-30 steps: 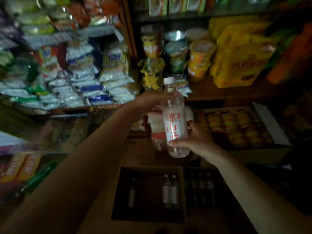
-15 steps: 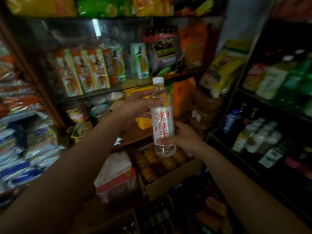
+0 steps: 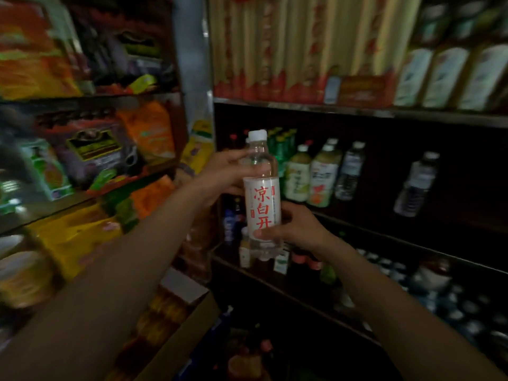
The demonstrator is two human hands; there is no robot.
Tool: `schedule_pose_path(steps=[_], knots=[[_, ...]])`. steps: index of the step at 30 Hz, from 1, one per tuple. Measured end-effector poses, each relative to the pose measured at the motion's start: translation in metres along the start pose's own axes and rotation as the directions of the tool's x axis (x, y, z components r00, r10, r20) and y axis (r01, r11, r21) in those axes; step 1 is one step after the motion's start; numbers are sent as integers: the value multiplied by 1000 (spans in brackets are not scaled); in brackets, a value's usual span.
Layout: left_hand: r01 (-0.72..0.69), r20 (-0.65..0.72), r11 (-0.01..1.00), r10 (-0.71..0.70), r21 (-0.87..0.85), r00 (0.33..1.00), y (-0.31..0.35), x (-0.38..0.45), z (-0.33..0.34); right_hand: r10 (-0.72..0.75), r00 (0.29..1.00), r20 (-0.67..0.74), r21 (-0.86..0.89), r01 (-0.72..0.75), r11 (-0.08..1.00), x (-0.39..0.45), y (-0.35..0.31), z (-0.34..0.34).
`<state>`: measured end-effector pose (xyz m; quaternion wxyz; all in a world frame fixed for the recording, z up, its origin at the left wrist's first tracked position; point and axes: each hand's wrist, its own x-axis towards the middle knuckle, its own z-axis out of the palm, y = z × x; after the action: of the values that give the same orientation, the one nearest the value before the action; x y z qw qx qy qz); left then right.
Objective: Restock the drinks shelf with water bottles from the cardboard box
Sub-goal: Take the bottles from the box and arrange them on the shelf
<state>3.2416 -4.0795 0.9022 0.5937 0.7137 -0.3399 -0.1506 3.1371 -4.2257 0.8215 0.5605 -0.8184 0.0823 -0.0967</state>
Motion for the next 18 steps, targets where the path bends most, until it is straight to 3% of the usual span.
schedule_pose_path(steps=[8,13,18], knots=[[-108,272,994,109,-18,956,37,56,153,82,952,-294,-61,-104,993,-67,41,-136],[-138,406,989,146,-48,902,52,83,238,111,836,-538,-89,-187,978,-110,64,-195],[-182,578,979,200,-89,791,63,106,318,128,707,-696,-99,-271,957,-145,90,-243]])
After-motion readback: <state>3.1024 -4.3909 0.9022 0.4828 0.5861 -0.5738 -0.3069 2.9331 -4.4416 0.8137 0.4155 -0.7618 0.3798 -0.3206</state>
